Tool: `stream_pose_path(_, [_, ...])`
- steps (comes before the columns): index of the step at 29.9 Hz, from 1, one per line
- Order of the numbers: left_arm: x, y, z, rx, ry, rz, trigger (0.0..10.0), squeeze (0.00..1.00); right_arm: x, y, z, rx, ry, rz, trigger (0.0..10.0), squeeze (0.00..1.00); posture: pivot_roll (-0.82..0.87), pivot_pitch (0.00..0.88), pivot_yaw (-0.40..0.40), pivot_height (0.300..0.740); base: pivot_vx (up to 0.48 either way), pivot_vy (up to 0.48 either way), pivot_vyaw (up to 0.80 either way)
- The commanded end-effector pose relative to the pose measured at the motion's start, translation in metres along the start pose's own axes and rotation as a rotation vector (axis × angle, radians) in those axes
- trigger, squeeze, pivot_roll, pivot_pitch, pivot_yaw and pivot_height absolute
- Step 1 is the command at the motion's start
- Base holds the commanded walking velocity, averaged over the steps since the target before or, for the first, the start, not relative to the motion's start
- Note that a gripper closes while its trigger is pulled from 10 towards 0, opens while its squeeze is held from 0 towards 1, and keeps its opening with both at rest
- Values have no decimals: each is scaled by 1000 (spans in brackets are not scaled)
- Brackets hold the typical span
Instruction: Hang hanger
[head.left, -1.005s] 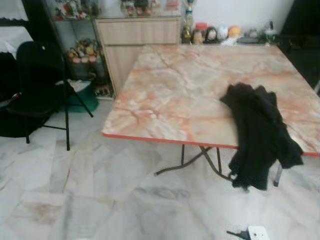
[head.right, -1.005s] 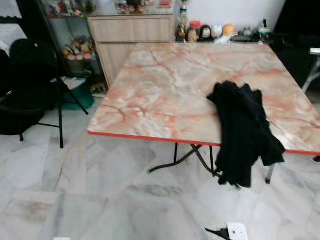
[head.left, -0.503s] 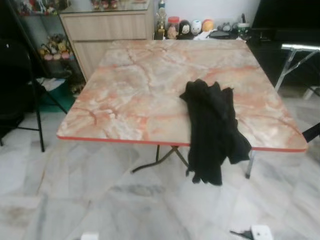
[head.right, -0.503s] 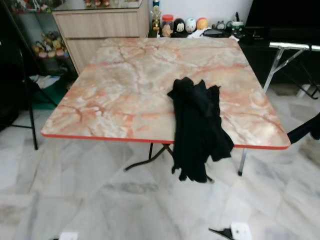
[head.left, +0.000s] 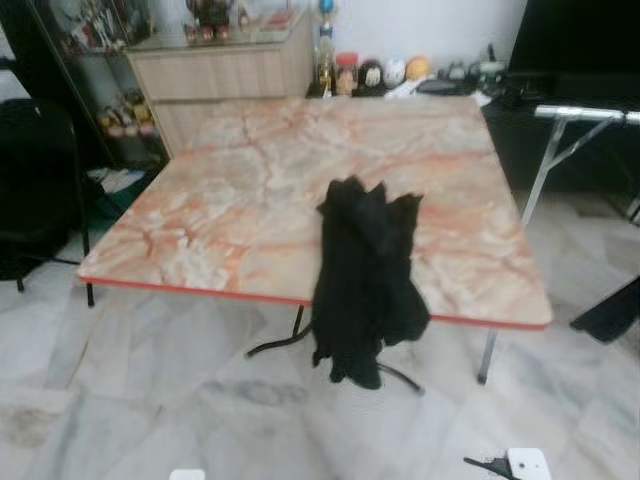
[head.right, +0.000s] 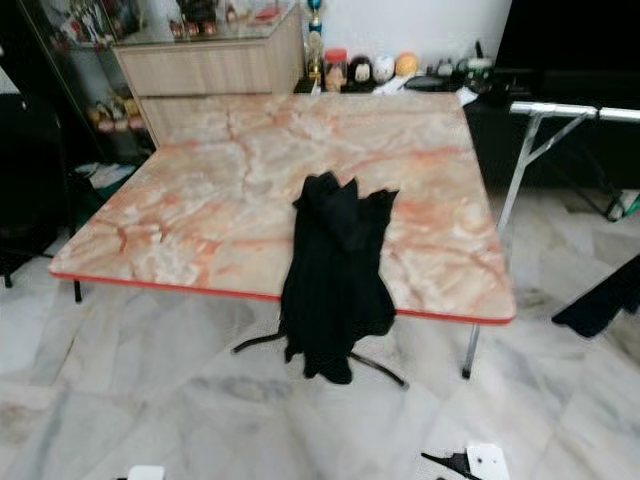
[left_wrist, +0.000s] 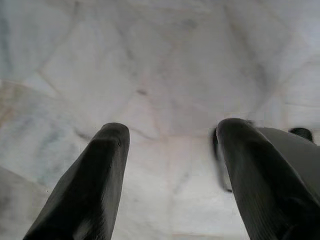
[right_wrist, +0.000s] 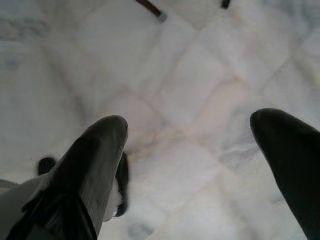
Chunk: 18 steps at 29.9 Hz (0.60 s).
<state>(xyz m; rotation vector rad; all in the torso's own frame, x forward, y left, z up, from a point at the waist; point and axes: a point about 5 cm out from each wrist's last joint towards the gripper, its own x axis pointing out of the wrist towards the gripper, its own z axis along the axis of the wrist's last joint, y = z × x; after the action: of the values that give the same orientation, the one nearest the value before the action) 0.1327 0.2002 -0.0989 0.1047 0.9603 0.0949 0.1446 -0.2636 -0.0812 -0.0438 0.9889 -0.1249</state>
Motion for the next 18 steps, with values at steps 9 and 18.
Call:
stream_pose_path(9, [-1,11,-3,5,16,20,10000,0,1,4,-2,14,17,9,10000,0,-107,0,41,740,0,-375,-493])
stream_pose_path(18, [-5,14,-14,-3,38,26,10000,0,0,3,-4,-13,19,20,10000,0,-94,0,34,740,0,-384,-317])
